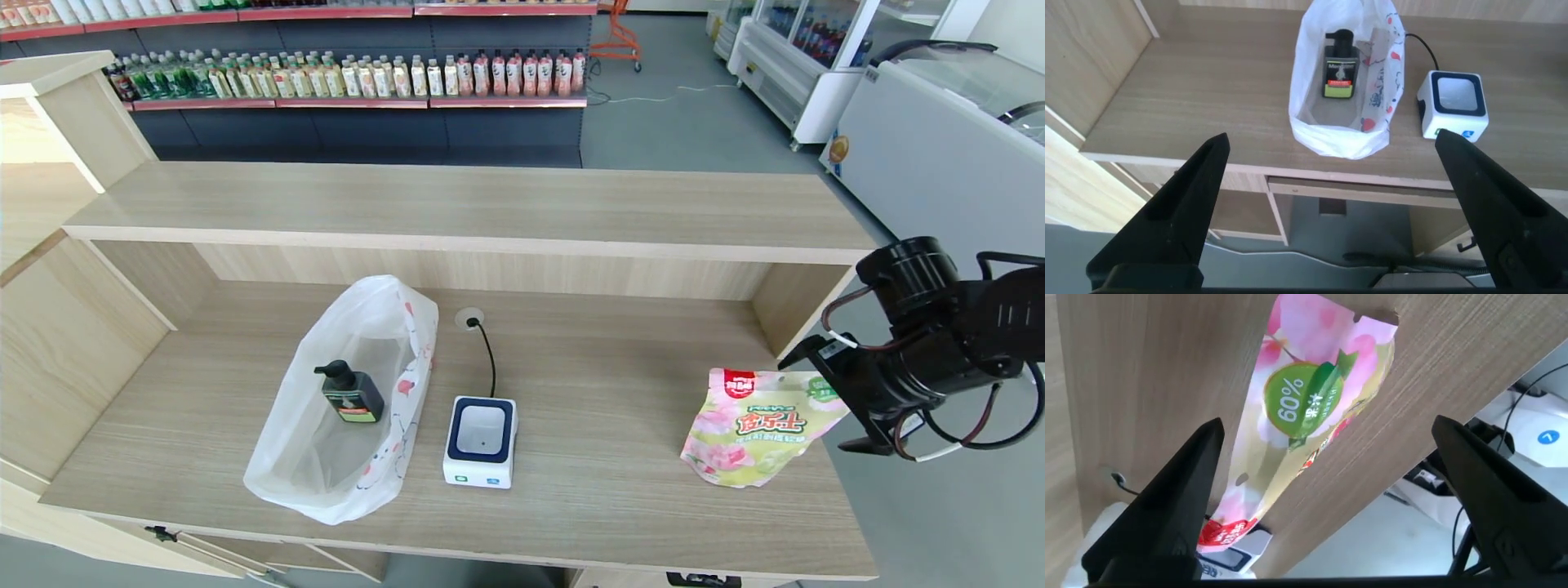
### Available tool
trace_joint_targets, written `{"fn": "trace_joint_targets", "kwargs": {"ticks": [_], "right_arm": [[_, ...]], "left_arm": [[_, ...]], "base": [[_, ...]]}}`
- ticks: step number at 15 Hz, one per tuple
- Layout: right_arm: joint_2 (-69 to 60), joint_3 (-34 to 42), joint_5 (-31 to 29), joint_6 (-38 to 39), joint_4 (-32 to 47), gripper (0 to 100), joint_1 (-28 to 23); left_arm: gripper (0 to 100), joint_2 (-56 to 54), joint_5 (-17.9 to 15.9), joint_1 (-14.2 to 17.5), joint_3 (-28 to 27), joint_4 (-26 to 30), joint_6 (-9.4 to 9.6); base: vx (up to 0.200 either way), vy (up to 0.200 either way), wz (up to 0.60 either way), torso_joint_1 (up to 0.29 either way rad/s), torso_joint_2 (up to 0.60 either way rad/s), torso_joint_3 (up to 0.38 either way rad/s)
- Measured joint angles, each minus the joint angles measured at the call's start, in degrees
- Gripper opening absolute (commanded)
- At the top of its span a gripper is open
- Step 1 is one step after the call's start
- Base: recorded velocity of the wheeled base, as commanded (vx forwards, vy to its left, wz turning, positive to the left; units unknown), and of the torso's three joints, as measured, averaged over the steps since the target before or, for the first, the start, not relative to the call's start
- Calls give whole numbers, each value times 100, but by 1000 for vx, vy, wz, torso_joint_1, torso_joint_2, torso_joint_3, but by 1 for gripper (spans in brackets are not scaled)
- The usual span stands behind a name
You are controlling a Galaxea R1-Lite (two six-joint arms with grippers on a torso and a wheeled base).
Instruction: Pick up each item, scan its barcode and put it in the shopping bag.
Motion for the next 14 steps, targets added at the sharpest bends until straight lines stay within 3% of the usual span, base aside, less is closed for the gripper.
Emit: {"fn": "trace_joint_targets", "kwargs": {"ticks": [8, 10, 11, 14], "right_arm": [[673, -30, -30, -349, -400, 100, 404], [873, -6, -205, -384, -813, 100, 433], [995, 11, -380, -483, -1005, 0, 436], [1314, 73, -471, -953, -1120, 0, 447]], "left_arm": [[100, 0, 0, 2, 0, 0, 0], [100, 0, 0, 0, 0, 0, 0], [100, 0, 0, 0, 0, 0, 0], [100, 0, 0, 2, 0, 0, 0]], "base": [[0, 0, 0, 0, 0, 0], [0, 0, 0, 0, 0, 0], [0, 0, 0, 0, 0, 0], [0, 0, 0, 0, 0, 0]]}}
